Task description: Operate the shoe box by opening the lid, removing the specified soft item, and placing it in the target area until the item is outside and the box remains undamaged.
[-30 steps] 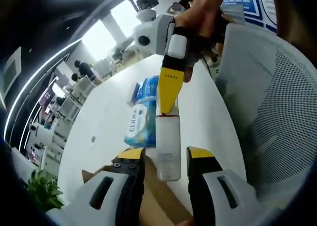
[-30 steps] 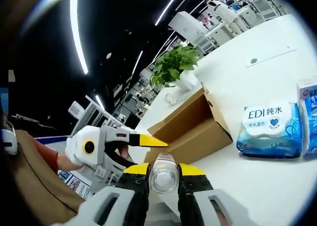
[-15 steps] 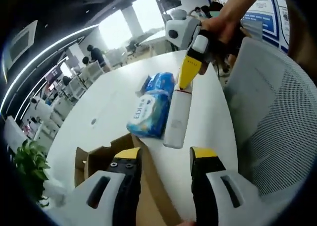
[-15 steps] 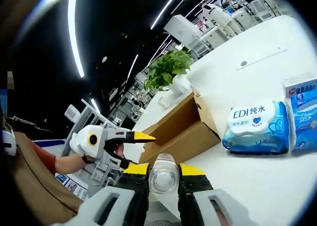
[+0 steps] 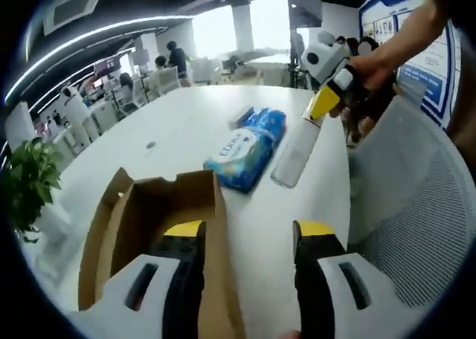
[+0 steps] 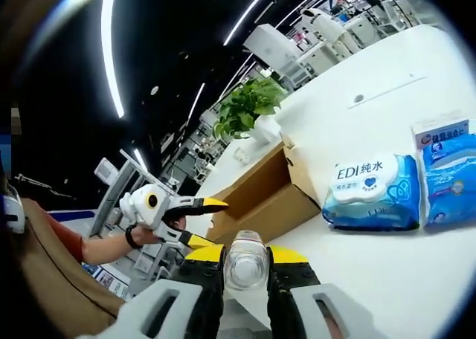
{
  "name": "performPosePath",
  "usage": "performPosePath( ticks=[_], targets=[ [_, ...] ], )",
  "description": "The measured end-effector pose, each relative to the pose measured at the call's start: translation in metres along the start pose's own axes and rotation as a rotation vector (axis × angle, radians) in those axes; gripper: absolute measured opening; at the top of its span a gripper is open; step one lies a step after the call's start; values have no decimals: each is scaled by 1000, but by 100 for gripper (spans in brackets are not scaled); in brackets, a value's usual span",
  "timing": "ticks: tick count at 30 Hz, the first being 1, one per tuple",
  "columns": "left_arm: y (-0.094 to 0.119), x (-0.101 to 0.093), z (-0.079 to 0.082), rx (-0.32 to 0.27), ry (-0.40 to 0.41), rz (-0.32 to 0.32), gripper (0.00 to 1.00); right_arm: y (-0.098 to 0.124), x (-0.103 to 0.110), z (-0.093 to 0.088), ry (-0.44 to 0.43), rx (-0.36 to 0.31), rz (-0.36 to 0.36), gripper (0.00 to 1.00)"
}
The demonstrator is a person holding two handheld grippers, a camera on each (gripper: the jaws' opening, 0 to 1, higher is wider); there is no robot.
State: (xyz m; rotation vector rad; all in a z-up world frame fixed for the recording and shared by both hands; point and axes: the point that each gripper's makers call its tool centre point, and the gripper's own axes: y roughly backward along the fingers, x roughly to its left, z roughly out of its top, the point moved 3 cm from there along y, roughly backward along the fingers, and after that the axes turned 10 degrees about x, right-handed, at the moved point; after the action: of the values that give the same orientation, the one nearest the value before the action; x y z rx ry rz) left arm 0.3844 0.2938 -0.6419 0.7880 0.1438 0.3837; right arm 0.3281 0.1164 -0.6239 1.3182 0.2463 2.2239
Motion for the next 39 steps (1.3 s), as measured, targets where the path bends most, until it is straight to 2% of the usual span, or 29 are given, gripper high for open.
performPosePath(
  ticks=[4, 10, 23, 28, 39],
  targets=[
    [5, 6, -11, -21, 104, 6, 52, 7, -3, -1, -3, -4, -11, 17],
    [10, 7, -25, -15, 154, 28, 56, 17, -9, 0, -1, -9, -30, 17],
    [14, 3, -31, -6, 192, 39, 56, 39, -22, 17, 26, -10, -73, 17],
    [17, 2, -30, -12, 205, 43, 56, 47, -28, 29, 54, 7, -99, 17],
    [26, 2, -42, -9, 243, 70, 55, 63, -44, 75, 137, 39, -157, 17]
  ],
)
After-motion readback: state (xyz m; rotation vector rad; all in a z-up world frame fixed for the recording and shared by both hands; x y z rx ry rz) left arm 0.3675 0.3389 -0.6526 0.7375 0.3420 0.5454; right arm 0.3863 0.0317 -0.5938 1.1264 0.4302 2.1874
